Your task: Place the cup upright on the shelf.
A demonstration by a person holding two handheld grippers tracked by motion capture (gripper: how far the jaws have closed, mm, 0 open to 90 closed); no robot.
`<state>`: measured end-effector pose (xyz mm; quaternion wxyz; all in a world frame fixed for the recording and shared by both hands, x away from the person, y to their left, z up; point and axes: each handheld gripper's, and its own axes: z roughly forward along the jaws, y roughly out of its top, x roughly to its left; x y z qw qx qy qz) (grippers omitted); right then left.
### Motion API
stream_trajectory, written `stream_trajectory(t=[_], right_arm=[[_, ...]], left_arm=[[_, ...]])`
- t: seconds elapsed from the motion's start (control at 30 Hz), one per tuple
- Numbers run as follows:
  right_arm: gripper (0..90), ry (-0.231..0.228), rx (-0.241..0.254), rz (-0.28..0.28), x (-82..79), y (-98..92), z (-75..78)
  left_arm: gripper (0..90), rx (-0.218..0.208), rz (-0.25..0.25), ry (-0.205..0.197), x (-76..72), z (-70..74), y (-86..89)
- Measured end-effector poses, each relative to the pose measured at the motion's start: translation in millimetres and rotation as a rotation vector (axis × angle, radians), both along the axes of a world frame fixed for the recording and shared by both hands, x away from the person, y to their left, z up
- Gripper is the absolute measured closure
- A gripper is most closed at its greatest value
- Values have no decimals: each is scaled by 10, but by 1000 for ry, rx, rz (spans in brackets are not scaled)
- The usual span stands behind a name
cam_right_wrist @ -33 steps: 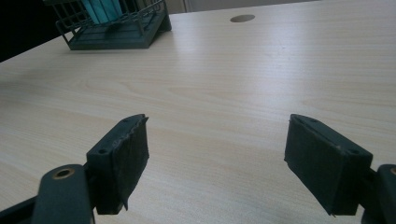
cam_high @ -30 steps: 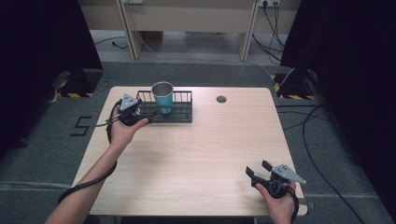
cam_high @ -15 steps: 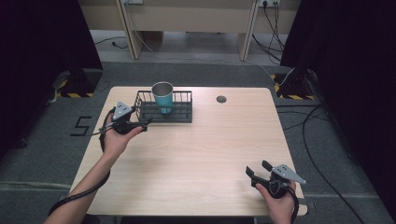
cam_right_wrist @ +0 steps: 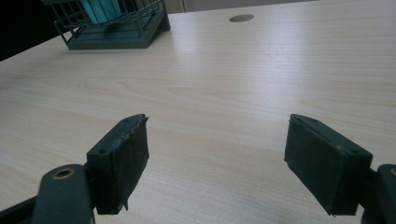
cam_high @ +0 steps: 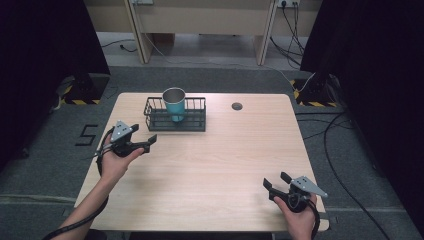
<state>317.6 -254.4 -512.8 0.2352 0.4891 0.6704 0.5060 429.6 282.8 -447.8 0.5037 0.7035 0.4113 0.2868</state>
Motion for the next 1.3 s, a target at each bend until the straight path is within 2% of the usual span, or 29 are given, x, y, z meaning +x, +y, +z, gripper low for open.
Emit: stream_trajectory(t=[0.23, 0.43, 0.77, 1.07, 1.17, 1.3], right_arm=[[225, 0, -1, -1, 1, 1, 0], [225, -2, -1, -1, 0, -3, -1], [225, -1, -5, -1, -2, 1, 0], [225, -2, -6, -3, -2, 2, 0], [225, 5, -1, -3, -5, 9, 1], [225, 5, -2, 0, -6, 10, 1]], left_arm=[[143, -5, -3, -1, -187, -85, 70], [143, 4, -9, 20, -307, -180, 140], [143, 11, 10, 49, -496, -328, 299], [143, 6, 22, 57, -582, -419, 358], [143, -12, 37, 57, -587, -453, 360], [143, -2, 32, 55, -603, -493, 343]])
